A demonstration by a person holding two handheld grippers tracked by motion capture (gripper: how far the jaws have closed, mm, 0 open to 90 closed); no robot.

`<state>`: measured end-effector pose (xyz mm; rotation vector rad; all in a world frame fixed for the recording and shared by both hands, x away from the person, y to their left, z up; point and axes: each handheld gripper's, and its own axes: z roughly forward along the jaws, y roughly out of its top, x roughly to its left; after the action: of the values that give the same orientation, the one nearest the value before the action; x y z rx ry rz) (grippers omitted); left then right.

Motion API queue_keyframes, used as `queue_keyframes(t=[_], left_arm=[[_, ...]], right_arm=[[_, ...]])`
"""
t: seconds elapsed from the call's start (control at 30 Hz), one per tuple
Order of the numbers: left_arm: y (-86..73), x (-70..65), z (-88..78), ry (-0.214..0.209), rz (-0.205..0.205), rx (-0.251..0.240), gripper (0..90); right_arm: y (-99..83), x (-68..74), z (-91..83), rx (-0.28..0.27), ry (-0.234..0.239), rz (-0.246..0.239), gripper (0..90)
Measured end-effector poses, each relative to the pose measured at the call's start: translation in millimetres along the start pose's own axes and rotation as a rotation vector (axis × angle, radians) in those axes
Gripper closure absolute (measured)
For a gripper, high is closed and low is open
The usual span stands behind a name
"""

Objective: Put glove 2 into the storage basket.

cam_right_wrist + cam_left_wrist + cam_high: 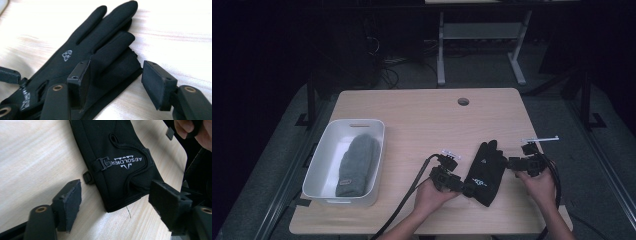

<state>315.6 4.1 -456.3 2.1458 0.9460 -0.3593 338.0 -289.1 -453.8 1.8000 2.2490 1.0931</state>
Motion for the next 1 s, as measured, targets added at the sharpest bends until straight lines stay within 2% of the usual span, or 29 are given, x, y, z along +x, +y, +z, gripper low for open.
queue_keyframes(t=[0.13,0.3,0.43,0.5,0.6,0.7,0.77,0.8,0.83,0.9,0.93,1.0], left_arm=[[0.1,-0.5,5.7,0.007,0.010,0.027,30.6],[1.0,-1.7,8.5,0.012,0.010,0.022,32.9],[2.6,-3.3,11.4,0.024,0.020,0.023,38.7],[3.7,-4.4,13.6,0.028,0.022,0.023,45.1],[5.6,-2.9,18.8,0.001,0.005,0.021,54.2],[6.9,-3.7,20.7,0.003,0.012,0.029,61.1],[8.3,-3.9,22.6,0.002,0.015,0.041,68.0],[8.5,-3.7,24.0,-0.011,0.013,0.044,68.0],[8.6,-3.3,27.0,-0.031,0.004,0.049,73.3],[9.0,-2.7,28.5,-0.042,0.001,0.051,77.0],[9.5,-1.1,31.1,-0.075,-0.012,0.053,77.8],[9.3,0.0,32.2,-0.086,-0.016,0.049,78.7]], right_arm=[[-0.6,-2.4,3.5,-0.002,-0.002,0.019,39.1],[-0.8,-1.9,6.2,0.011,-0.012,0.007,39.8],[-2.4,-0.4,8.8,0.008,-0.015,0.004,43.3],[-3.1,-0.3,9.0,0.002,-0.010,0.010,46.0],[-4.9,0.1,8.8,-0.004,-0.021,0.007,53.4],[-6.1,0.6,8.9,-0.008,-0.018,0.021,58.7],[-6.6,-0.5,8.7,-0.009,-0.019,0.009,60.4],[-7.0,-0.7,8.8,-0.009,-0.013,0.015,62.7],[-7.6,-1.6,9.3,-0.010,-0.002,0.018,66.8],[-7.9,-2.1,9.3,-0.008,0.001,0.017,68.1],[-8.2,-2.6,9.4,-0.008,0.011,0.034,70.4],[-8.2,-3.5,9.6,-0.011,0.017,0.040,71.2]])
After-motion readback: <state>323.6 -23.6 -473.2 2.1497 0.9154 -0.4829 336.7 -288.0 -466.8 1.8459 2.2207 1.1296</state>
